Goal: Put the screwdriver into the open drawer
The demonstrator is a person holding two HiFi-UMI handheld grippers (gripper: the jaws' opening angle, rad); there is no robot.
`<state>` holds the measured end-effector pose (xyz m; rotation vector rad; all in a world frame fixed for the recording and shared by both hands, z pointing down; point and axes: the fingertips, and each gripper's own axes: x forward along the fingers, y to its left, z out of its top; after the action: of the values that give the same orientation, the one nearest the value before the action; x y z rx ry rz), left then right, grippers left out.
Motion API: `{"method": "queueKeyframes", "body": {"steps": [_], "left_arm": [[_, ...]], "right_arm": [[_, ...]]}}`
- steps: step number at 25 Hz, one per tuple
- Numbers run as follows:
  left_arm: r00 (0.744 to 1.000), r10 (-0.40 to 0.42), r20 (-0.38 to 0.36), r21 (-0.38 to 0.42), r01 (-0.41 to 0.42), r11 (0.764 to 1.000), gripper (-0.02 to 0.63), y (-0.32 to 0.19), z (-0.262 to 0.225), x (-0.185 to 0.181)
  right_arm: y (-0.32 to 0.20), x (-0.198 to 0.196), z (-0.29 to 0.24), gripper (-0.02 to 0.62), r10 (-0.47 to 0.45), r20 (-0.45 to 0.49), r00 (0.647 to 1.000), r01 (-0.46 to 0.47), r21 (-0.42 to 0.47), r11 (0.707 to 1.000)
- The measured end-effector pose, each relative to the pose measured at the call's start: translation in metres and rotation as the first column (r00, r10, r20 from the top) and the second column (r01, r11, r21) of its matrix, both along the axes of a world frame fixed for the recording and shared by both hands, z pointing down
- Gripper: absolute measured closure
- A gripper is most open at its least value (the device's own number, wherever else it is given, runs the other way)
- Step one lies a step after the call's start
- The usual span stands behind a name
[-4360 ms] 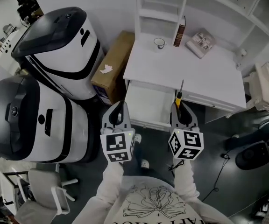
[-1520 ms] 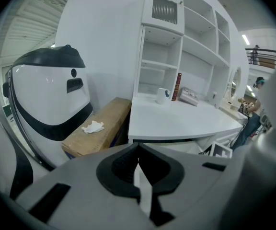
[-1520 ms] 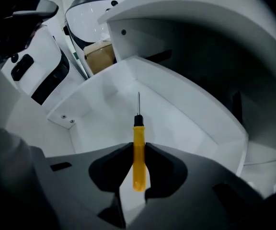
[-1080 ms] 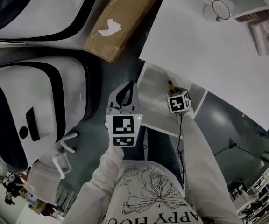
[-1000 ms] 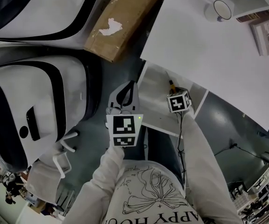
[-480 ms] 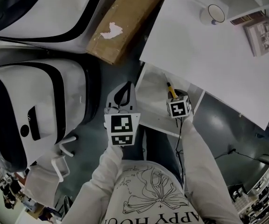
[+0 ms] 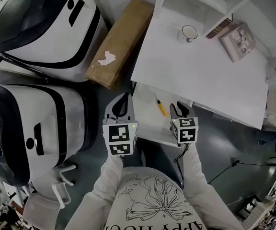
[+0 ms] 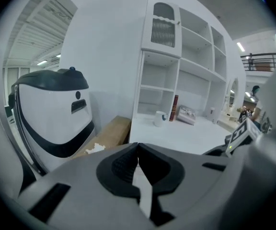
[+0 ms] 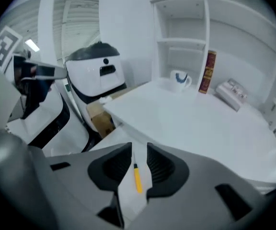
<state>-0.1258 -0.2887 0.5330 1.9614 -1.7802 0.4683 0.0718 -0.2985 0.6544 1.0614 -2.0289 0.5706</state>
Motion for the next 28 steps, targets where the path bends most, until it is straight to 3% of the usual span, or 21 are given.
{"method": "queueKeyframes", "body": {"steps": [5,12,20,28], "left_arm": [[1.0,0.012,0.011,0.089,-0.013,0.996,0.6,-0.002,-0.05,0.012],[1.0,0.022,0.009,0.228,-0.024,0.973,0.6,-0.004,-0.118,0.029],[0.999,0.03,0.022,0.349,-0.036,0.937,0.6,-0.004,-0.179,0.045],[0.999,0.021,0.025,0.404,-0.03,0.914,0.6,0.0,-0.207,0.048]], "right_arm": [[-0.013,0.015,-0.099,0.502,0.087,0.091,0.992,-0.104,0.202,0.974],[-0.019,0.028,-0.21,0.528,0.123,0.22,0.968,-0.205,0.406,0.89],[-0.02,0.036,-0.285,0.565,0.126,0.333,0.934,-0.295,0.526,0.797],[-0.017,0.036,-0.31,0.572,0.121,0.362,0.924,-0.32,0.564,0.762]]}}
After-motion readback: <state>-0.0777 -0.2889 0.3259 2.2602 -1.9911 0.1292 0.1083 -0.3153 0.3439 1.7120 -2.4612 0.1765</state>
